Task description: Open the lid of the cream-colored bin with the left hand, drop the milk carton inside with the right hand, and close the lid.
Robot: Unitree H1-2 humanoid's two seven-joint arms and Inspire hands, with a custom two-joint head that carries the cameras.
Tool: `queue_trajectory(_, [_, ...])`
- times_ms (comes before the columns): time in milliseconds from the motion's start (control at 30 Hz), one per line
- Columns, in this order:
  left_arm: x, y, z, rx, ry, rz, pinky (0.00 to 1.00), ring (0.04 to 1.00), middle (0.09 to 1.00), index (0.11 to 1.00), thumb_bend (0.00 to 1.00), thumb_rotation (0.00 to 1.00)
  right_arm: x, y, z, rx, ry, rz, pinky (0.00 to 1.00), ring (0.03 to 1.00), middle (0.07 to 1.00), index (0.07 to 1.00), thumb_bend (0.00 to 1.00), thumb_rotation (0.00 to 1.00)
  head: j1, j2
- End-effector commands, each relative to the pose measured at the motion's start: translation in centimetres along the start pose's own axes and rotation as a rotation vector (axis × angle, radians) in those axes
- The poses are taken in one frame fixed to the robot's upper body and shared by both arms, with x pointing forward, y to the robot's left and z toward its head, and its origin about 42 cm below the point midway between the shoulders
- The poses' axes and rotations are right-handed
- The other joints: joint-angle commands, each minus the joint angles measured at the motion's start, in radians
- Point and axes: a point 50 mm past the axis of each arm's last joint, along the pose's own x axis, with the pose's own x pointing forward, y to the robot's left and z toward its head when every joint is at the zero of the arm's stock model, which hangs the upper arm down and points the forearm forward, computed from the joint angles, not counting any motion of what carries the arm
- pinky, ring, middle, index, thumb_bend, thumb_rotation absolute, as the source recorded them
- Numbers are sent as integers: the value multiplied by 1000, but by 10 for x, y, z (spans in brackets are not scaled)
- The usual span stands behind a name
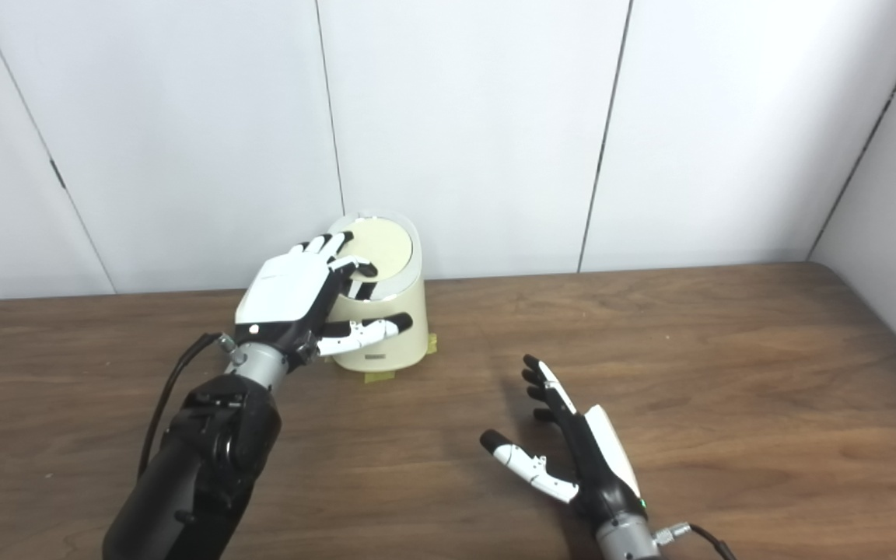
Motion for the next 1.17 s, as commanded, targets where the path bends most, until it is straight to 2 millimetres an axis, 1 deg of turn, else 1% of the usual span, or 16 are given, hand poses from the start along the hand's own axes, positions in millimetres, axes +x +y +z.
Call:
queue_trajectory(0, [9,19,9,-32,-45,122,1000,1000,1000,1000,612,761,6,-3,9,-1,-34,-5,817,893,923,952,508,625,1,0])
queue_trajectory(167, [6,24,7,-79,-70,196,1000,1000,1000,1000,585,796,6,-3,10,-10,-37,0,825,903,933,952,501,605,2,-5])
queue_trajectory(300, [-5,34,3,-153,-100,245,1000,1000,1000,1000,549,796,6,-2,10,-6,-37,-2,813,895,929,956,504,602,0,-5])
queue_trajectory(367, [-16,39,-4,-219,-118,285,987,1000,995,984,502,764,5,-1,11,-5,-39,-8,811,891,924,956,506,603,-2,-3])
queue_trajectory(433, [-32,43,-15,-303,-135,335,843,937,935,917,465,718,5,-1,11,-8,-44,-19,801,882,913,948,512,602,-5,-4])
queue_trajectory(500, [-46,43,-26,-370,-143,364,754,882,896,883,433,722,6,-1,12,-7,-47,-26,794,877,910,943,515,606,-4,-2])
queue_trajectory(533, [-56,41,-35,-397,-135,365,740,875,898,888,423,740,6,-1,12,-3,-53,-31,791,876,909,941,513,604,-2,-4])
queue_trajectory(600, [-72,37,-48,-431,-121,356,757,891,928,927,416,811,7,-1,12,5,-63,-38,788,875,906,938,498,585,-3,-5])
queue_trajectory(767, [-107,21,-79,-559,-132,357,801,907,933,923,350,858,7,-1,13,7,-91,-68,773,866,896,918,479,575,-10,-8])
queue_trajectory(800, [-115,16,-85,-603,-140,371,791,890,914,903,318,873,7,-1,13,23,-111,-97,751,849,878,895,479,568,-9,-8])
queue_trajectory(867, [-129,7,-94,-663,-144,397,767,860,877,863,276,948,8,-1,11,57,-154,-167,653,776,811,811,435,445,-6,-9])
queue_trajectory(900, [-136,3,-98,-681,-138,407,752,847,863,849,263,971,9,-1,11,61,-167,-203,566,708,775,774,392,378,-6,-9])
queue_trajectory(967, [-147,-3,-102,-706,-120,424,728,819,833,817,218,943,10,-1,9,70,-187,-255,444,600,696,714,322,284,-8,-10])
queue_trajectory(1033, [-157,-8,-105,-724,-103,429,698,800,812,793,181,882,11,0,7,75,-198,-282,271,399,527,694,293,205,-8,-10])
queue_trajectory(1100, [-164,-13,-107,-734,-82,425,684,793,807,785,166,865,12,0,7,63,-197,-288,216,342,468,692,278,218,-10,-14])
queue_trajectory(1133, [-166,-15,-108,-742,-71,424,685,795,807,785,161,862,11,-1,7,57,-197,-288,266,414,520,687,276,227,-11,-14])
